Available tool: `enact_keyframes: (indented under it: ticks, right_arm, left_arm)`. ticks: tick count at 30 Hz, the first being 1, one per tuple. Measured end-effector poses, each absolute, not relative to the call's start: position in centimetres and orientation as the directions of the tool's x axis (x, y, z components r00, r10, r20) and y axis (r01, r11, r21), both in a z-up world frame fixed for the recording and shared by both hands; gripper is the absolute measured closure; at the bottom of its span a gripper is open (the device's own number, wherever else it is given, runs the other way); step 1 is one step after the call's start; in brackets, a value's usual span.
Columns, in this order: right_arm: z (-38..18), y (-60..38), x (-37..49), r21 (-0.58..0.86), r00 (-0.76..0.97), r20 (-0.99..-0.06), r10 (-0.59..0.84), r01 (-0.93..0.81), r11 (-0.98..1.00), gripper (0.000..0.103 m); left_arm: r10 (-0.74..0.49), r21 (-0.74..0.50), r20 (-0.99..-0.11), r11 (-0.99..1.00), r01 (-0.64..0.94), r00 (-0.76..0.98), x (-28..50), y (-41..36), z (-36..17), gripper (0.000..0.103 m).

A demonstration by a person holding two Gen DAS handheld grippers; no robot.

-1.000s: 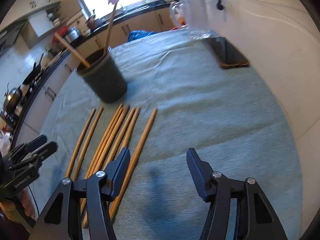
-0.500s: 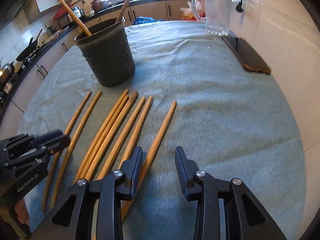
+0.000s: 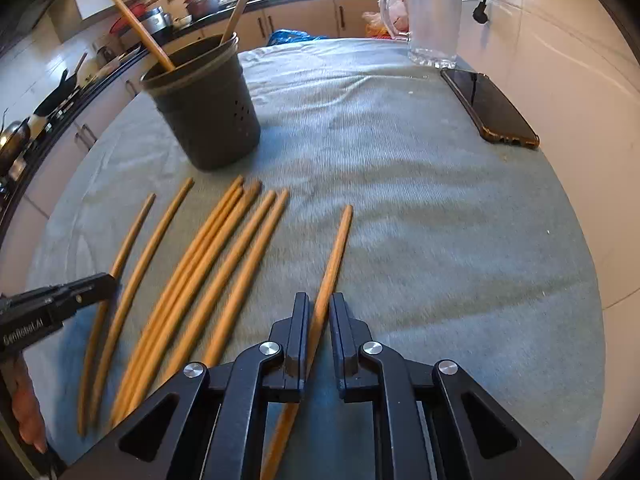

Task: Organize utensils
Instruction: 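Lift the held chopsticks upright with both grippers and carry them over the cup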

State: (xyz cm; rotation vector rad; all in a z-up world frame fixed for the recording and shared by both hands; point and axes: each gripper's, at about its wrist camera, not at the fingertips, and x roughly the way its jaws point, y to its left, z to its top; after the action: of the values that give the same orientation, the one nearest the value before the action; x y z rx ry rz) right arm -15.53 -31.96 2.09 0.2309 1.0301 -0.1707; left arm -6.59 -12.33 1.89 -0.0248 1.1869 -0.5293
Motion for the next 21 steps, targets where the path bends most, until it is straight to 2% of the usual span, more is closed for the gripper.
enact_keyframes:
  ticks: [4, 8, 13, 21]
  right_arm:
    - [2.2, -32.4, -17.5, 0.075, 0.477, -0.878, -0.038, 0.215, 0.974, 0.091]
    - [2.3, -33.1, -18.0, 0.103, 0.458, -0.889, -0.011, 0.223, 0.969, 0.09]
    - [2.2, -34.3, -16.6, 0.139, 0.439, -0.899, 0.012, 0.26, 0.956, 0.09]
    - [2.4, -34.3, -13.5, 0.072, 0.366, -0.93, -0.031, 0.265, 0.962, 0.09]
  left_arm:
    - [-0.379, -0.271, -0.891, 0.886, 0.376, 0.251, -7.4, -11.6, 2.1, 0.096]
    - [-0.365, -0.26, -0.902, 0.886, 0.384, 0.231, -7.1, -12.0, 2.3, 0.096]
    - [-0.339, -0.249, -0.919, 0.894, 0.373, 0.201, -5.4, -13.0, 2.2, 0.096]
    - [-0.319, -0.224, -0.924, 0.898, 0.378, 0.21, -3.2, -14.3, 2.3, 0.096]
